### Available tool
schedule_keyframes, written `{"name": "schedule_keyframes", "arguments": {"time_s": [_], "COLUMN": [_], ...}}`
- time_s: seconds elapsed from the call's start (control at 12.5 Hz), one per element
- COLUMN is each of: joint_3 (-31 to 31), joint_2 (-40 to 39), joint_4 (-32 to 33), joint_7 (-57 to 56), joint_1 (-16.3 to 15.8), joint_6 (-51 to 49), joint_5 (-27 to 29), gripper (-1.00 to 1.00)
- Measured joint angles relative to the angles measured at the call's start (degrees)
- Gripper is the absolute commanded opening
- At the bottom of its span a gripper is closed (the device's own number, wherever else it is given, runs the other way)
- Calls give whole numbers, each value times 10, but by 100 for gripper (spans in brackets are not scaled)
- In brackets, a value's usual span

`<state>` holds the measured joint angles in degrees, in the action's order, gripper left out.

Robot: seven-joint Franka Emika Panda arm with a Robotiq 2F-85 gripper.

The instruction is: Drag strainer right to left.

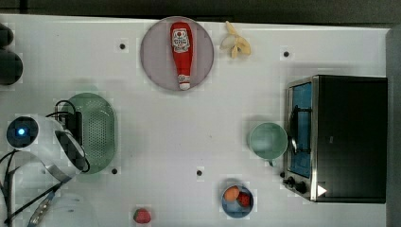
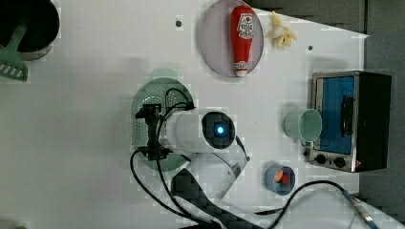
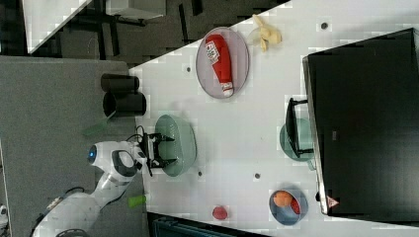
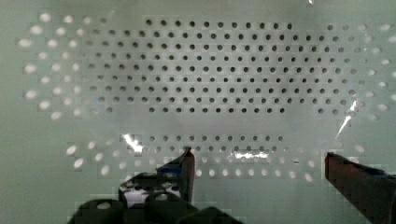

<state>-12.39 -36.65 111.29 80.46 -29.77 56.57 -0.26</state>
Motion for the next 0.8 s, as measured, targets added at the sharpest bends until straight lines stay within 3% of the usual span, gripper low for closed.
{"name": "schedule_keyframes", "arguments": {"time_s": [0.16,0.56,0.8], "joint_3": [20,81,135], "joint_2": [50,257,351], "joint_4": [1,11,-3], "joint_7": [-38,-225,-328], "joint_1": [-10,14,41], "joint_6": [-93,-285,-343], "joint_5": [11,1,5], "gripper": [100,100,100]}}
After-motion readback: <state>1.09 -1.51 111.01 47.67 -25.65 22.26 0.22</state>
